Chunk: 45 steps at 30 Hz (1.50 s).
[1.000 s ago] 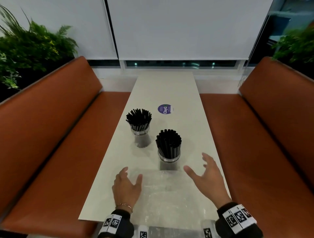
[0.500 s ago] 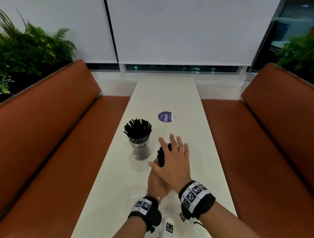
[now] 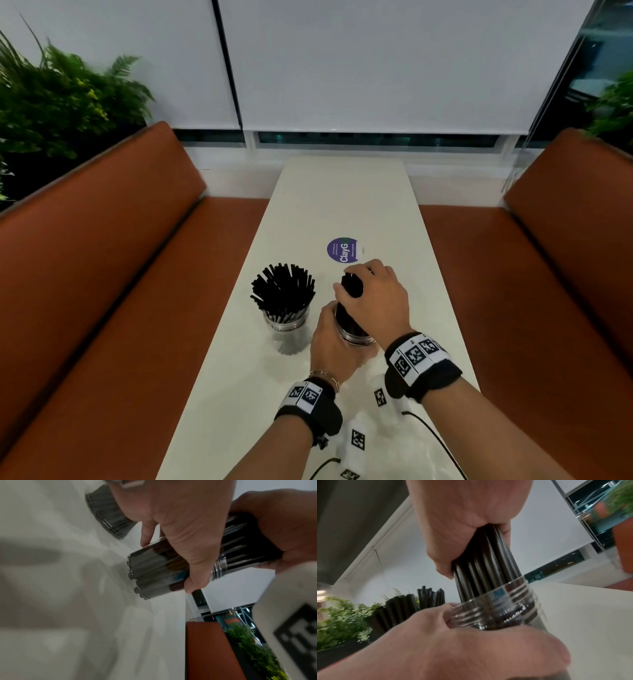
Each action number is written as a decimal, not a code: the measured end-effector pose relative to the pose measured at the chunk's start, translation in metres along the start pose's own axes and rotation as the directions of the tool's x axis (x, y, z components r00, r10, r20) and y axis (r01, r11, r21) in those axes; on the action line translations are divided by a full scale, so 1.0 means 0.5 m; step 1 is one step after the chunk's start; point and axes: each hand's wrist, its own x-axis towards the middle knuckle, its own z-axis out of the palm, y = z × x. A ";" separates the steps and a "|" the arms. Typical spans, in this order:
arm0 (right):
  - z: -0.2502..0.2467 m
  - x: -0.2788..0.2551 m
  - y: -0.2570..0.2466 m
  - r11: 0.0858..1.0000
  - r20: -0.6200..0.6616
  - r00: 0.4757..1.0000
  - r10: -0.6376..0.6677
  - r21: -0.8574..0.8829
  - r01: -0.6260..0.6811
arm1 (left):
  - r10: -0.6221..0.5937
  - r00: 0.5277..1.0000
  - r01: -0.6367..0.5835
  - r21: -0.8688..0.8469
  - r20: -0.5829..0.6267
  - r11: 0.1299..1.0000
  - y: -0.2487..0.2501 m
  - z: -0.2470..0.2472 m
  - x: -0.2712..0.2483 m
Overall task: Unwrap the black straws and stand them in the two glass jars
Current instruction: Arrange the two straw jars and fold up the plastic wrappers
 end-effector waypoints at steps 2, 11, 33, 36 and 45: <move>0.018 0.017 0.011 1.000 0.005 1.000 0.026 0.006 -0.026 | -0.012 1.000 0.012 -0.005 0.009 1.000 -0.010 0.004 0.021; 0.056 0.059 0.020 1.000 -0.034 0.999 0.008 0.020 -0.007 | -0.029 0.999 0.031 -0.064 0.019 0.997 -0.032 0.018 0.063; 0.007 0.054 -0.018 0.998 -0.162 0.985 -0.054 -0.048 0.047 | -0.194 0.981 0.195 -0.025 0.029 0.981 -0.078 -0.121 -0.098; -0.014 0.037 -0.056 0.988 -0.239 0.962 -0.132 0.043 0.146 | -0.208 0.969 0.207 -0.022 -0.130 0.978 -0.086 -0.179 -0.102; 0.033 -0.023 -0.164 0.938 0.308 0.911 -0.274 0.294 0.183 | -0.087 0.992 0.082 -0.062 -0.087 0.995 -0.074 -0.263 0.015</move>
